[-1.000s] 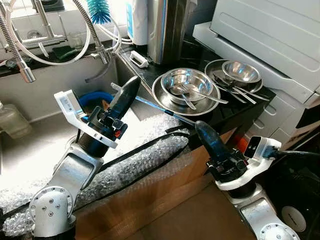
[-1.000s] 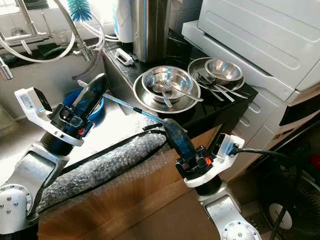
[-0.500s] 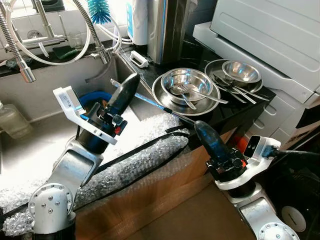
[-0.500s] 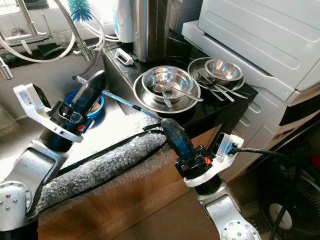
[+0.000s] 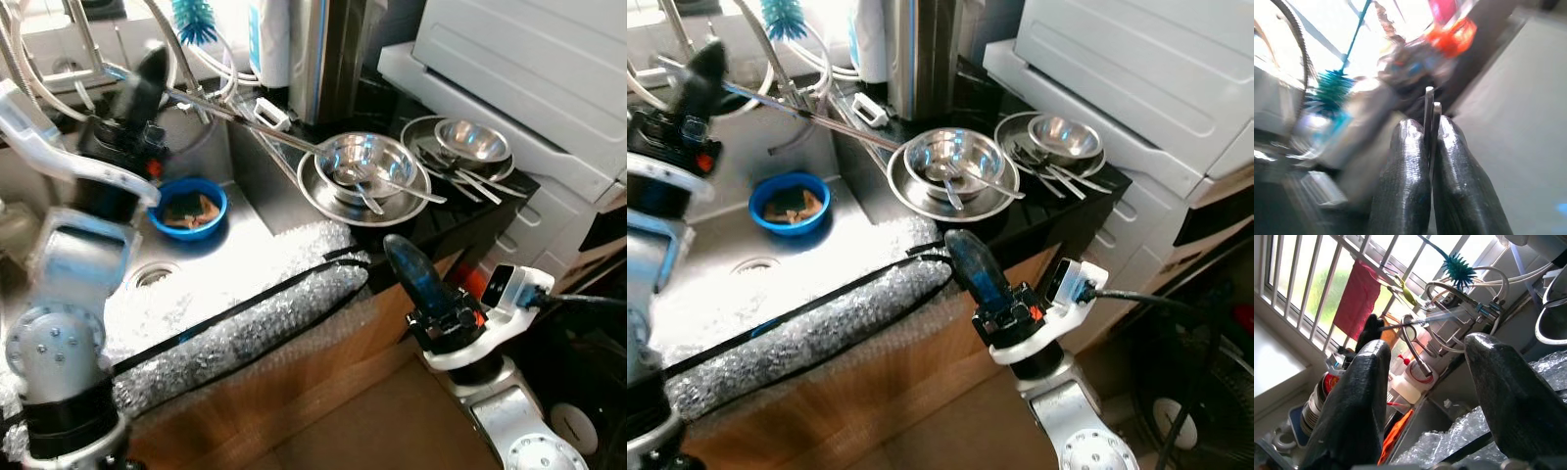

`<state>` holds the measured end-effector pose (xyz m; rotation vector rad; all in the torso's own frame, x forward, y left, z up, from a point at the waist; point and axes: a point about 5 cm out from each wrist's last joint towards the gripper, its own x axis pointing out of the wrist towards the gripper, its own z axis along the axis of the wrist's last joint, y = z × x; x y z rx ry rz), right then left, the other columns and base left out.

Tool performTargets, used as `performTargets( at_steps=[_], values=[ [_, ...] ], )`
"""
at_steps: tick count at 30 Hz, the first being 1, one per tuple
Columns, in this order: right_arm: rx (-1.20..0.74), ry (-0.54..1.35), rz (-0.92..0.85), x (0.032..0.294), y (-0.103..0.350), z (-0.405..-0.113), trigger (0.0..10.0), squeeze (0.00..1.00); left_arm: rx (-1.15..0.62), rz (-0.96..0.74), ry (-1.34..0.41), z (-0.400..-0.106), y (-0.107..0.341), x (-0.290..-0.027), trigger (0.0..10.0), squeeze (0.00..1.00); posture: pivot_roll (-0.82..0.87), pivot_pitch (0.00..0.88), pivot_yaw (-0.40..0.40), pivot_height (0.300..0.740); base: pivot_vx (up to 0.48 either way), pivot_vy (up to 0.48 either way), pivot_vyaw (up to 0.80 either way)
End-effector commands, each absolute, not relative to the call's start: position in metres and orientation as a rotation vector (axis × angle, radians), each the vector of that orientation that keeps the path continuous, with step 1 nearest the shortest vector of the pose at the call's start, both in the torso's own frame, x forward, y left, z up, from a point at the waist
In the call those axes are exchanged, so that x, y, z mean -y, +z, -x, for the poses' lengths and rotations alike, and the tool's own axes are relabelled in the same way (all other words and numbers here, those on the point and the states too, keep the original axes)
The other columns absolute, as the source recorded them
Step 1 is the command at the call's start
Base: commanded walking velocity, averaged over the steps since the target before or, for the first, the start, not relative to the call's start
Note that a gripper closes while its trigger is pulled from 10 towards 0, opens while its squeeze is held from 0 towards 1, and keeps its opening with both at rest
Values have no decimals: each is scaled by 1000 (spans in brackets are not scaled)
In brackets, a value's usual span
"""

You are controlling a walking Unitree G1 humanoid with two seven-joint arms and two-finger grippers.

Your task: Kitchen organization

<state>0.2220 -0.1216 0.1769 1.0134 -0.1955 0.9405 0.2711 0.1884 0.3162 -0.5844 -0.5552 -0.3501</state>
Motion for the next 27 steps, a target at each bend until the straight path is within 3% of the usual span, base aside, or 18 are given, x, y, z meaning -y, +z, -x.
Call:
performTargets(
  at_steps=[1, 11, 21, 24, 27],
  values=[
    [191, 907, -998, 124, 175, -225, 10000, 0, 545, 418, -252, -276, 312, -189, 10000, 0, 79, 89, -55, 740, 0, 0, 0],
    [168, 851, -936, 127, 171, -228, 10000, 0, 406, 29, -17, -286, 265, -205, 10000, 0, 77, 96, -54, 740, 0, 0, 0],
    [140, 746, -801, 129, 165, -238, 10000, 0, 305, -166, 189, -288, 230, -223, 10000, 0, 73, 100, -57, 740, 0, 0, 0],
    [118, 649, -544, 128, 161, -249, 10000, 0, 303, -183, 200, -287, 228, -223, 10000, 0, 69, 102, -58, 740, 0, 0, 0],
    [132, 620, -497, 129, 163, -253, 10000, 0, 308, -183, 207, -287, 228, -223, 10000, 0, 72, 102, -57, 740, 0, 0, 0]
  ],
)
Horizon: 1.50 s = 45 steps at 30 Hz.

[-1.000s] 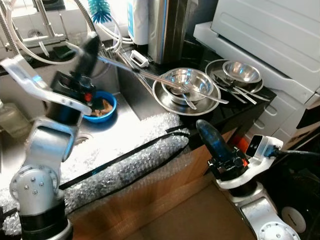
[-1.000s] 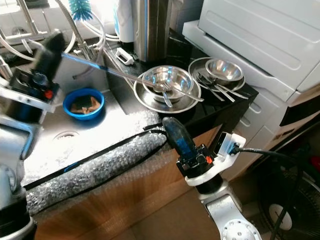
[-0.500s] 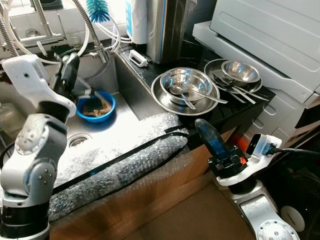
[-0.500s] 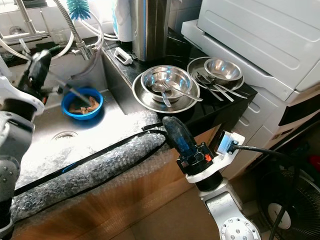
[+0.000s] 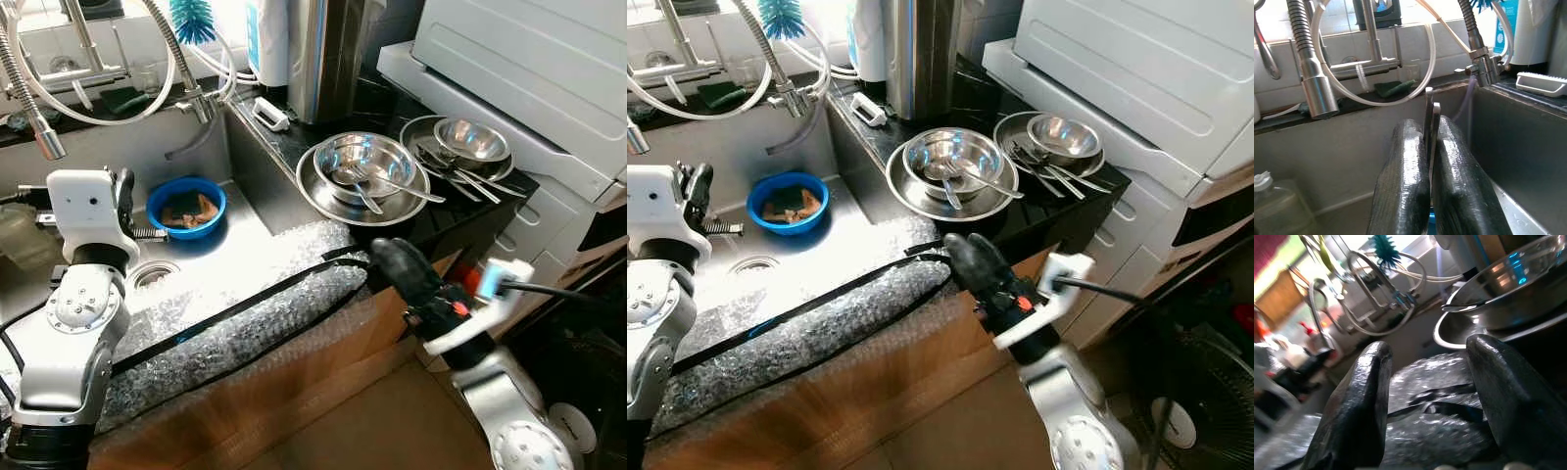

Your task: Kitchen organization

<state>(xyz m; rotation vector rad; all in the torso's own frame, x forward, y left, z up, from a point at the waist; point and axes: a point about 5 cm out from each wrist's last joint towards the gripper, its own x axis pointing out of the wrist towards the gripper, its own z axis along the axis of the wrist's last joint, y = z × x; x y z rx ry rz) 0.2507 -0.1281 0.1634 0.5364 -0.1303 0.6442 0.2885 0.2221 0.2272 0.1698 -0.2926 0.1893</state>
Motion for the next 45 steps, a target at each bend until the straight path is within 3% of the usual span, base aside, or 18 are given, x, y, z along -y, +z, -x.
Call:
performTargets(
  at_steps=[1, 4, 24, 25, 27, 28, 30, 31, 45],
  values=[
    [161, 566, -393, 130, 167, -258, 10000, 0, 313, -189, 216, -288, 228, -223, 10000, 0, 72, 102, -57, 740, 0, 0, 0],
    [194, 523, -208, 129, 169, -263, 10000, 0, 312, -214, 226, -288, 228, -221, 10000, 0, 73, 100, -57, 740, 0, 0, 0],
    [208, 494, -145, 122, 159, -262, 10000, 0, 220, -147, 248, -294, 212, -217, 10000, 0, 69, 86, -54, 740, 0, 0, 0],
    [208, 494, -144, 122, 159, -261, 10000, 0, 219, -146, 247, -294, 212, -216, 10000, 24, 69, 84, -53, 740, 0, 0, 0],
    [209, 494, -143, 122, 158, -261, 10000, 0, 217, -147, 245, -294, 211, -215, 10000, 451, 69, 81, -53, 740, 0, 0, 0],
    [210, 494, -142, 122, 158, -261, 10000, 0, 216, -147, 244, -294, 211, -215, 10000, 451, 69, 79, -52, 740, 0, 0, 0],
    [210, 490, -142, 122, 157, -261, 10000, 0, 215, -150, 241, -294, 211, -214, 10000, 855, 68, 76, -52, 740, 0, 0, 0],
    [209, 488, -140, 122, 157, -261, 10000, 0, 214, -152, 239, -294, 211, -213, 10000, 1000, 68, 76, -52, 740, 0, 0, 0],
    [189, 485, -121, 123, 153, -262, 10000, 0, 221, -160, 215, -295, 212, -209, 10000, 1000, 69, 93, -56, 740, 0, 0, 0]
  ],
)
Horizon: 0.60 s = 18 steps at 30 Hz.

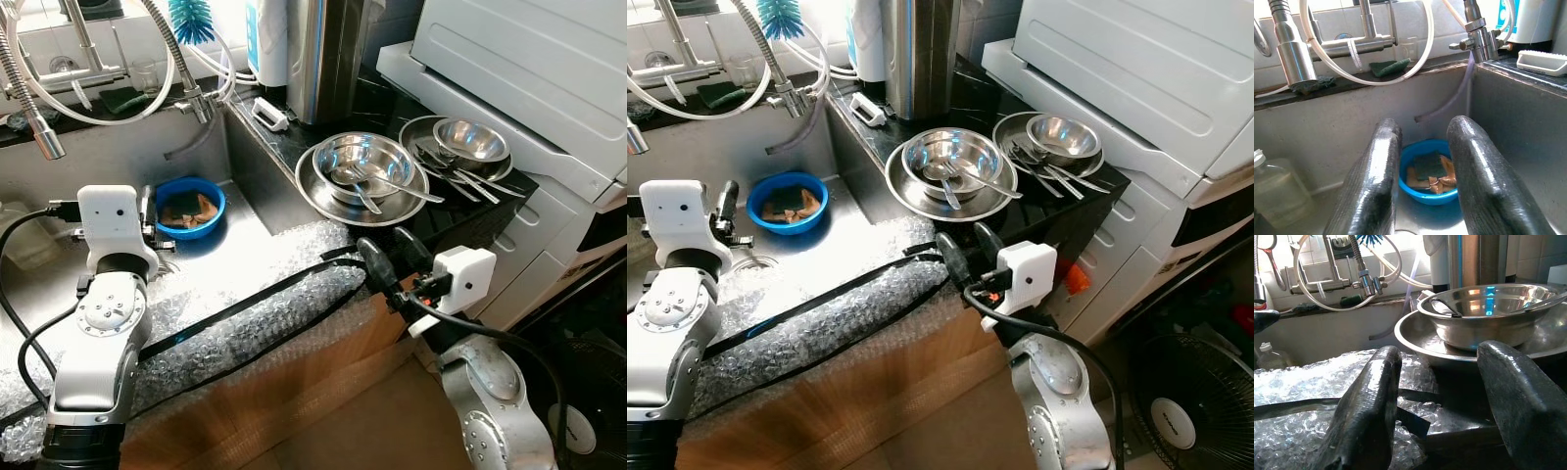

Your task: Kitchen organization

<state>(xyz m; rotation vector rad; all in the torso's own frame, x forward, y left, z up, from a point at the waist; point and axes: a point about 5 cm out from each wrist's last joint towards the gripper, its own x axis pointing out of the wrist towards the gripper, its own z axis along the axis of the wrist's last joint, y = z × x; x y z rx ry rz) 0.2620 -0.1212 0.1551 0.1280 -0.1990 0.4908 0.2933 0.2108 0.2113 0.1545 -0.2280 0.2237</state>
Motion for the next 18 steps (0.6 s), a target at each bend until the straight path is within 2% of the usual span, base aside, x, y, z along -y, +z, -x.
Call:
performTargets(
  at_steps=[1, 4, 5, 18],
  values=[
    [189, 485, -120, 123, 153, -262, 10000, 0, 222, -159, 215, -295, 212, -208, 10000, 1000, 69, 96, -56, 740, 0, 0, 0],
    [191, 485, -114, 123, 153, -262, 10000, 0, 233, -162, 219, -295, 214, -207, 10000, 1000, 70, 97, -56, 740, 0, 0, 0],
    [194, 486, -104, 122, 153, -263, 10000, 0, 247, -168, 225, -295, 216, -207, 10000, 0, 69, 98, -55, 740, 0, 0, 0],
    [195, 498, -87, 117, 154, -262, 10000, 0, 287, -160, 219, -293, 220, -203, 10000, 0, 67, 102, -55, 740, 0, 0, 0]
  ],
)
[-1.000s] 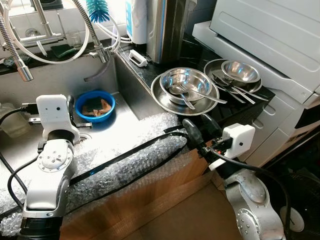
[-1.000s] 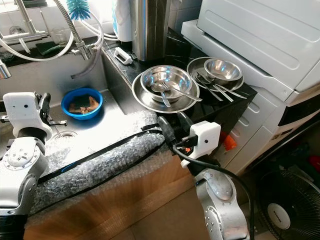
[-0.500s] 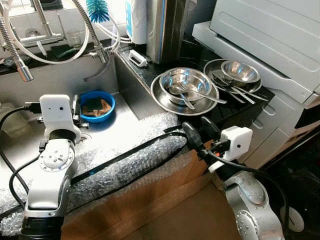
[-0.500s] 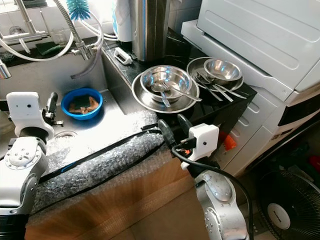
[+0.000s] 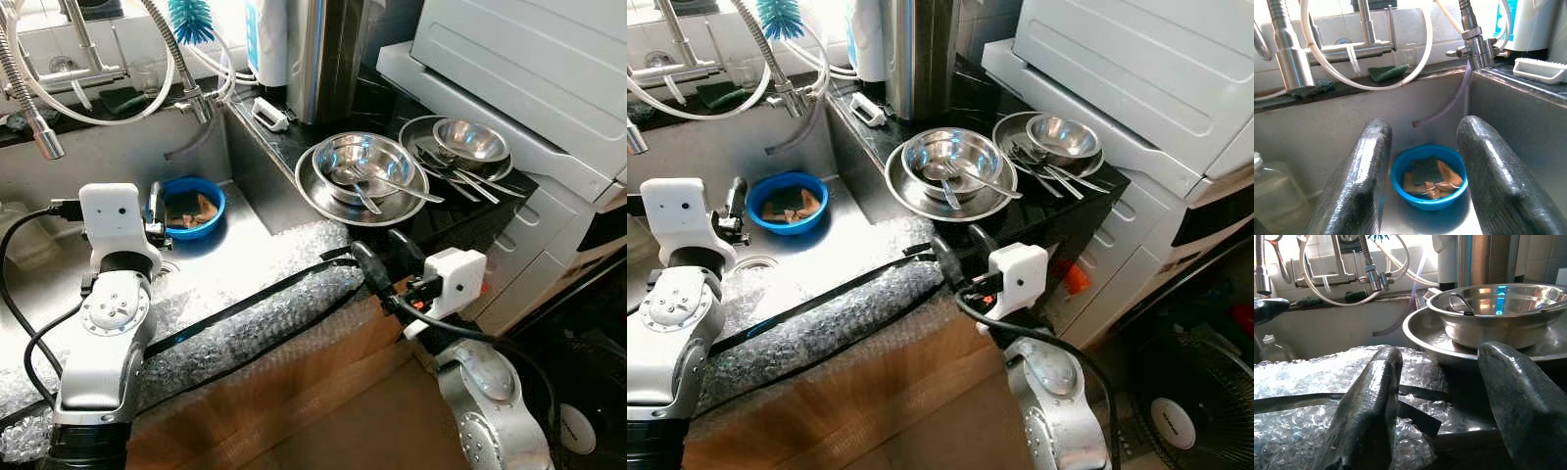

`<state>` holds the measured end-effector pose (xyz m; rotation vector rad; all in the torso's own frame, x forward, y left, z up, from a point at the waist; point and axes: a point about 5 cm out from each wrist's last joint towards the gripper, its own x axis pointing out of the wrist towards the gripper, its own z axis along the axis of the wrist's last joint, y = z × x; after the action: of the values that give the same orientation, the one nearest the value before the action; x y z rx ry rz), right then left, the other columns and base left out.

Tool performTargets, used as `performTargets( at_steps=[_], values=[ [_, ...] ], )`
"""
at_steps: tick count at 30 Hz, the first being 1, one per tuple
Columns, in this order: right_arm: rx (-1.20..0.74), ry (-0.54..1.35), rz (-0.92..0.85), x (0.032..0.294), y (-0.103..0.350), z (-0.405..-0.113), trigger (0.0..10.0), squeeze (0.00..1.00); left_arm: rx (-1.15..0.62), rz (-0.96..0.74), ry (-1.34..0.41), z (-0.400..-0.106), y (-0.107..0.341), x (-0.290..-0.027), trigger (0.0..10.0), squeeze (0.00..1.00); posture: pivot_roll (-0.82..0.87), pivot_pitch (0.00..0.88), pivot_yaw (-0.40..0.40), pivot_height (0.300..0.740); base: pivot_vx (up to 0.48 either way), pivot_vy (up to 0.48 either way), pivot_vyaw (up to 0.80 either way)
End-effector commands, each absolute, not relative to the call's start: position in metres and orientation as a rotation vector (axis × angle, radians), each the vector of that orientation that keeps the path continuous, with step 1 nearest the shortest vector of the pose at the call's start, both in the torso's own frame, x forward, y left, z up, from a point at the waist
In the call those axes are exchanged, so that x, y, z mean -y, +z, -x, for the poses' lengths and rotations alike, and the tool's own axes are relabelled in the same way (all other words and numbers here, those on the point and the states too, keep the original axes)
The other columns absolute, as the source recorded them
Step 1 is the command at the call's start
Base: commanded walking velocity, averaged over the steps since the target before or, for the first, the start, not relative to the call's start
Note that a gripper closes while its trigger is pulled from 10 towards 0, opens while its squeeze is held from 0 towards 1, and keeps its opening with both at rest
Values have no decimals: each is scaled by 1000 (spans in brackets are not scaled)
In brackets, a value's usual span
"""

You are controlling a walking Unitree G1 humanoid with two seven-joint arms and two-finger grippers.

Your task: Kitchen organization

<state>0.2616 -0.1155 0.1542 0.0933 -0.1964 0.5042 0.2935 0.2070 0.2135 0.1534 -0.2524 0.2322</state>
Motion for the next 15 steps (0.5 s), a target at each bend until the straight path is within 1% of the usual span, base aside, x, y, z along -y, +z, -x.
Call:
performTargets(
  at_steps=[1, 2, 8, 9, 10, 14, 15],
  values=[
    [195, 497, -87, 117, 154, -262, 10000, 0, 287, -159, 218, -293, 220, -203, 10000, 0, 66, 103, -55, 740, 0, 0, 0],
    [192, 487, -81, 117, 154, -264, 10000, 1000, 288, -159, 217, -293, 220, -203, 10000, 0, 66, 103, -55, 740, 0, 0, 0],
    [198, 468, -45, 118, 155, -268, 10000, 996, 286, -154, 211, -293, 220, -201, 10000, 0, 66, 104, -56, 740, 0, 0, 0],
    [198, 469, -34, 118, 156, -269, 10000, 365, 286, -154, 210, -294, 220, -201, 10000, 0, 65, 105, -55, 740, 0, 0, 0],
    [201, 470, -29, 117, 156, -271, 10000, 0, 287, -153, 208, -294, 220, -200, 10000, 0, 65, 106, -55, 740, 0, 0, 0],
    [205, 479, -43, 114, 157, -273, 10000, 0, 289, -154, 207, -294, 220, -199, 10000, 0, 63, 105, -54, 740, 0, 0, 0],
    [205, 479, -42, 114, 157, -274, 10000, 263, 289, -153, 208, -294, 220, -199, 10000, 0, 63, 105, -55, 740, 0, 0, 0]
  ],
)
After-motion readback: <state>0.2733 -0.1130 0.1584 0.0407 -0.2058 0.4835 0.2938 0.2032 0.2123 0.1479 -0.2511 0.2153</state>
